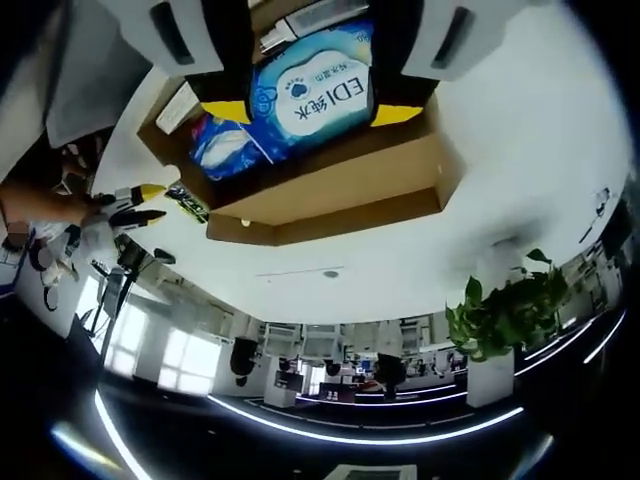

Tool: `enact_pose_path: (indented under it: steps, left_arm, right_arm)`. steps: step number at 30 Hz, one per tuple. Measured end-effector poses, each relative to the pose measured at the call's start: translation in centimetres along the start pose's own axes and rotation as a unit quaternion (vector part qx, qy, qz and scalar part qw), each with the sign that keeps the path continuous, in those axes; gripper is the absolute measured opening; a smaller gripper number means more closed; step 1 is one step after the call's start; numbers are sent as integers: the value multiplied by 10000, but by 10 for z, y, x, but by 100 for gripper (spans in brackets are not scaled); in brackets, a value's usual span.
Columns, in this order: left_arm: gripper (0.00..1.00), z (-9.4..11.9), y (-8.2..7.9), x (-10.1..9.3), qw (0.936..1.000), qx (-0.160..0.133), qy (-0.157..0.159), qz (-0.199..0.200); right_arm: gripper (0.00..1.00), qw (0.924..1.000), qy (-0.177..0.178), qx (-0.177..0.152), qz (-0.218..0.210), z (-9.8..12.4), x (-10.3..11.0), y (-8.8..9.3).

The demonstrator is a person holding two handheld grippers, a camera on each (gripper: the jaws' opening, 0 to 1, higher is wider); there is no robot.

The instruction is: Operate the shoe box by opening the lid, removing the specified soft item, and placing it in the target area until the item is outside and the box remains undamaged.

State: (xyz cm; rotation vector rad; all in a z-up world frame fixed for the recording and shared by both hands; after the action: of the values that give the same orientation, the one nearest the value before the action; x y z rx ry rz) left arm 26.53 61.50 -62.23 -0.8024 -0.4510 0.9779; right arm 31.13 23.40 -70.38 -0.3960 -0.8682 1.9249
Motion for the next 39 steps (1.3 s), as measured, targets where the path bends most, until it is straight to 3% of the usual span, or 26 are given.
enact_pose_path:
  steps: [18, 39]
  left_arm:
    - [63, 18, 16, 12, 9999, -44, -52, -85]
    - [87, 35, 27, 15, 9993, -266, -52, -257]
  right_arm:
    - [45, 9964, -735, -405, 145, 20, 67, -62]
    - [38, 9814, -1853, -331, 370, -21, 158, -78]
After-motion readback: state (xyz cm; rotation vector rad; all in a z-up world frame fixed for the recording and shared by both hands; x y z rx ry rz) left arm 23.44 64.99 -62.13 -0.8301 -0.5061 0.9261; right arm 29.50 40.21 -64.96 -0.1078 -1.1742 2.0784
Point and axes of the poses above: the point that each gripper's makers call its tool centre point, and the gripper's own axes: z roughly backward along the fingers, x roughly to its left, y roughly out of its underside, the point moved 5 cm from there along z, roughly backward along the fingers, and after that the axes turned 9 degrees about -z, right-handed, at the moved point
